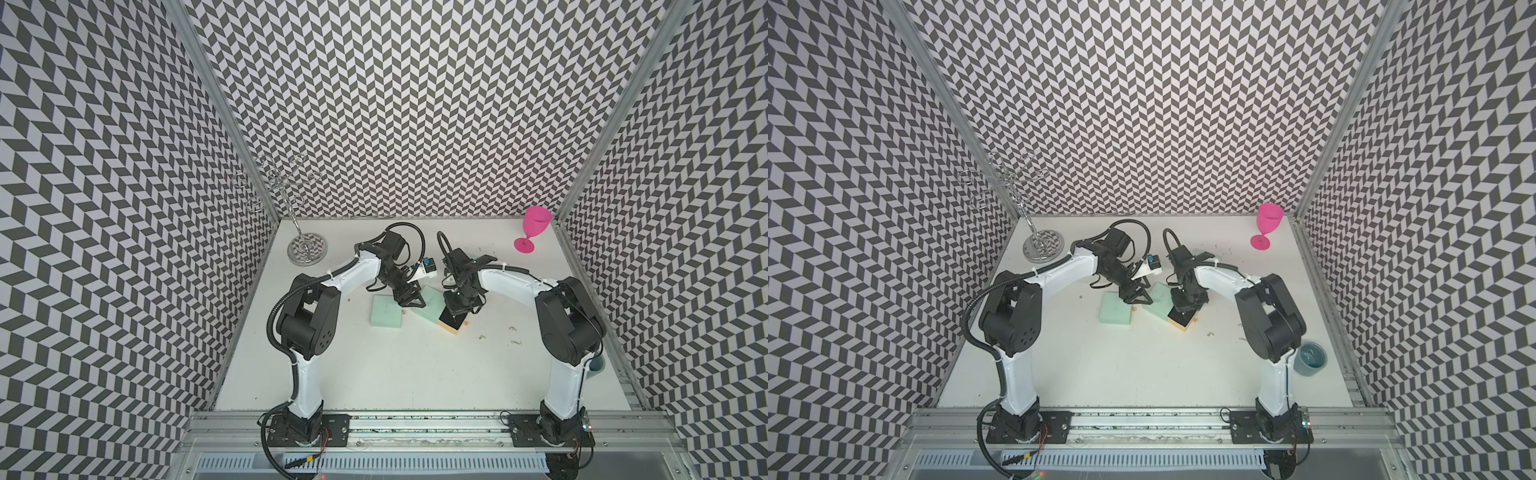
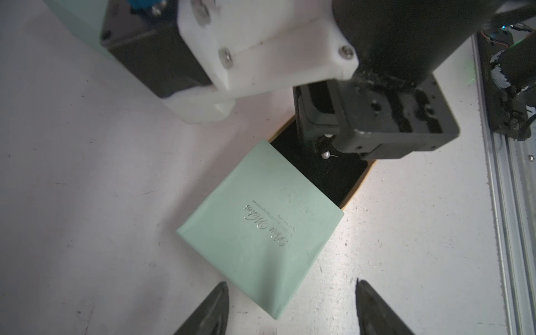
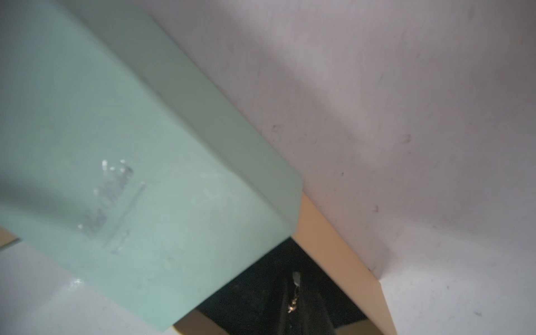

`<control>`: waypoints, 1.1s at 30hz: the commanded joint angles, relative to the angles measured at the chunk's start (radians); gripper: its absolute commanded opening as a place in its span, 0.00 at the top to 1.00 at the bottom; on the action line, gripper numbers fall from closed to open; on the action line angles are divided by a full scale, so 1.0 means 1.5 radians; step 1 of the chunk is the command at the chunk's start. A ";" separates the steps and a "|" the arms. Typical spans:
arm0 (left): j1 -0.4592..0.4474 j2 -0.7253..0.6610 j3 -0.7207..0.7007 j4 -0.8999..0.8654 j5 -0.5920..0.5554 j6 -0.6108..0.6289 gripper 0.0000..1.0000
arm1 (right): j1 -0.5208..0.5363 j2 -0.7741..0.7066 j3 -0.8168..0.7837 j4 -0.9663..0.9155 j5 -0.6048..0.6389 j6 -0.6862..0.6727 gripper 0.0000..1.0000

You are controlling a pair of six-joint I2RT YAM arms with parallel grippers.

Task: Place the earrings into the drawer-style jewelry box
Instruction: Insert the earring into the inner lining.

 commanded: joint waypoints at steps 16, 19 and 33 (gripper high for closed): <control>-0.004 -0.004 0.015 -0.003 0.008 0.014 0.30 | 0.006 -0.107 -0.064 -0.004 -0.037 0.040 0.87; -0.006 -0.006 0.020 -0.003 0.005 0.013 0.30 | 0.012 -0.109 -0.076 0.008 -0.044 0.050 0.86; -0.011 -0.017 0.047 -0.017 -0.003 0.013 0.30 | 0.018 -0.071 -0.078 0.032 -0.044 0.047 0.87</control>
